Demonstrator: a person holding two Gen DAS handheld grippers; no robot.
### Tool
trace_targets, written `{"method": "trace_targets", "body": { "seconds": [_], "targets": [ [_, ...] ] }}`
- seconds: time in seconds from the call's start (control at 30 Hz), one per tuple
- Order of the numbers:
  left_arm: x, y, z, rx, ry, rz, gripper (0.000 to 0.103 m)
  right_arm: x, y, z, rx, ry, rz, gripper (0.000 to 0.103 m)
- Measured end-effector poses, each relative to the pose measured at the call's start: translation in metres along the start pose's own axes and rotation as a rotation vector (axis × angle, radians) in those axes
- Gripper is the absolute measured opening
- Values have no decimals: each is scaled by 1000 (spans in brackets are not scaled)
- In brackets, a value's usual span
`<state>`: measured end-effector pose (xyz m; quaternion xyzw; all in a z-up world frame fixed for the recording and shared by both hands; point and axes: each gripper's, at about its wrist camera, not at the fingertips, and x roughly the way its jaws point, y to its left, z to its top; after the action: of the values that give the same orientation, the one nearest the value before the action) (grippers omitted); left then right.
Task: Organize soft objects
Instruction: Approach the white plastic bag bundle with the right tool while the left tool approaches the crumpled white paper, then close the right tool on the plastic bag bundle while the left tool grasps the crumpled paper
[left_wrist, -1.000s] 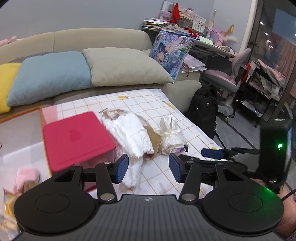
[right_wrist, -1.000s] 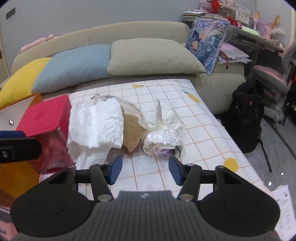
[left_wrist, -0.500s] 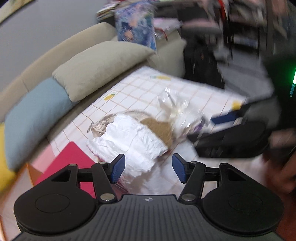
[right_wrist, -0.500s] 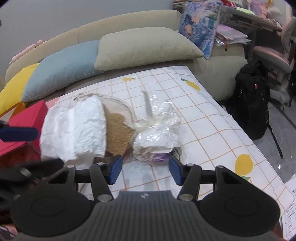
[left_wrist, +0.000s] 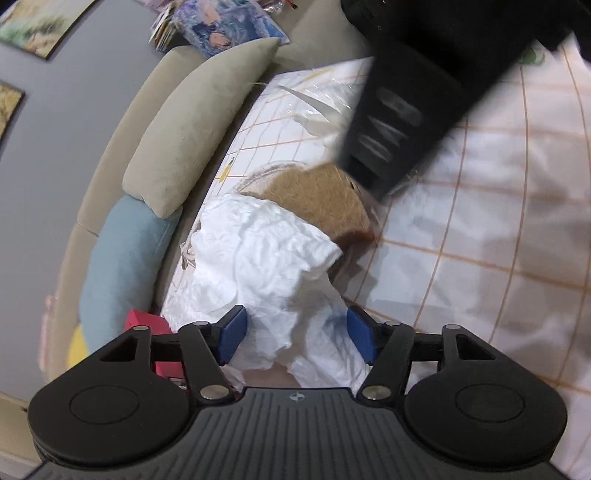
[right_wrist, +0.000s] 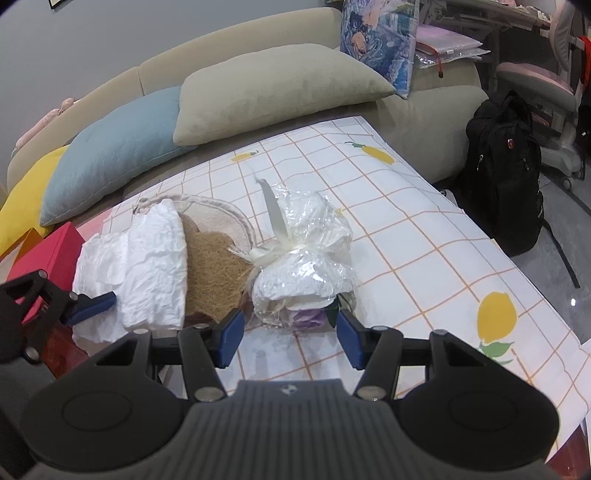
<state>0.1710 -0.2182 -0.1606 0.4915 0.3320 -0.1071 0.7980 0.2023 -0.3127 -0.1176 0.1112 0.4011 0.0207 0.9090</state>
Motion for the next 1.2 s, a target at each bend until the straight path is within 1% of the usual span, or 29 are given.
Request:
{"method": "trace_targets", "body": {
  "seconds": [0.03,0.07,0.1,0.17,0.2,0.23,0.27,0.3,0.37,0.4,0.47,0.53,0.6,0.63,0.7,0.77,0.8,0.9,1.0,1.1,1.2],
  "targets": [
    [1,-3,-1,14,3,12,74,0,1,1,-6,-7,-2,57],
    [2,-4,0,22,6,22,74,1,2,1,-18,-17,-8,60],
    [3,-5,-1,25,8,29,71,1,4,2,-37,-29,-19,64],
    [4,-3,0,15,12,38,50,3,8,3,-79,-51,-35,68],
    [4,-2,-1,10,11,50,46,3,11,4,-98,-61,-37,72],
    [5,-1,0,8,9,56,40,4,12,4,-114,-68,-41,73],
    [5,0,0,5,9,54,37,6,14,5,-128,-72,-49,75],
    [4,2,0,-8,4,50,34,8,14,5,-143,-73,-60,75],
    [0,6,0,-37,-8,55,23,15,14,6,-163,-65,-77,75],
    [-3,9,-1,-59,-16,53,19,20,13,7,-169,-55,-86,76],
    [-10,20,-2,-125,-39,34,15,29,10,9,-170,-29,-86,76],
    [-20,31,-3,-198,-64,14,14,36,8,8,-163,3,-76,76],
    [-31,43,-6,-270,-93,-18,13,40,6,8,-165,12,-79,72],
    [-37,49,-8,-307,-105,-40,12,40,6,8,-163,15,-77,69],
    [-44,60,-10,-371,-120,-68,12,40,3,8,-143,21,-65,54],
    [-54,70,-12,-429,-135,-87,12,39,2,7,-132,24,-60,44],
    [-57,74,-14,-456,-143,-102,12,39,1,8,-126,27,-58,37],
    [-72,85,-17,-531,-182,-159,12,36,0,8,-123,21,-51,29],
    [-83,95,-18,-585,-213,-205,12,27,2,8,-138,1,-51,24],
    [-94,106,-24,-650,-232,-249,12,14,3,7,-148,-26,-59,22],
    [-106,115,-33,-704,-272,-302,12,0,1,5,-128,-34,-74,21]
  ]
}}
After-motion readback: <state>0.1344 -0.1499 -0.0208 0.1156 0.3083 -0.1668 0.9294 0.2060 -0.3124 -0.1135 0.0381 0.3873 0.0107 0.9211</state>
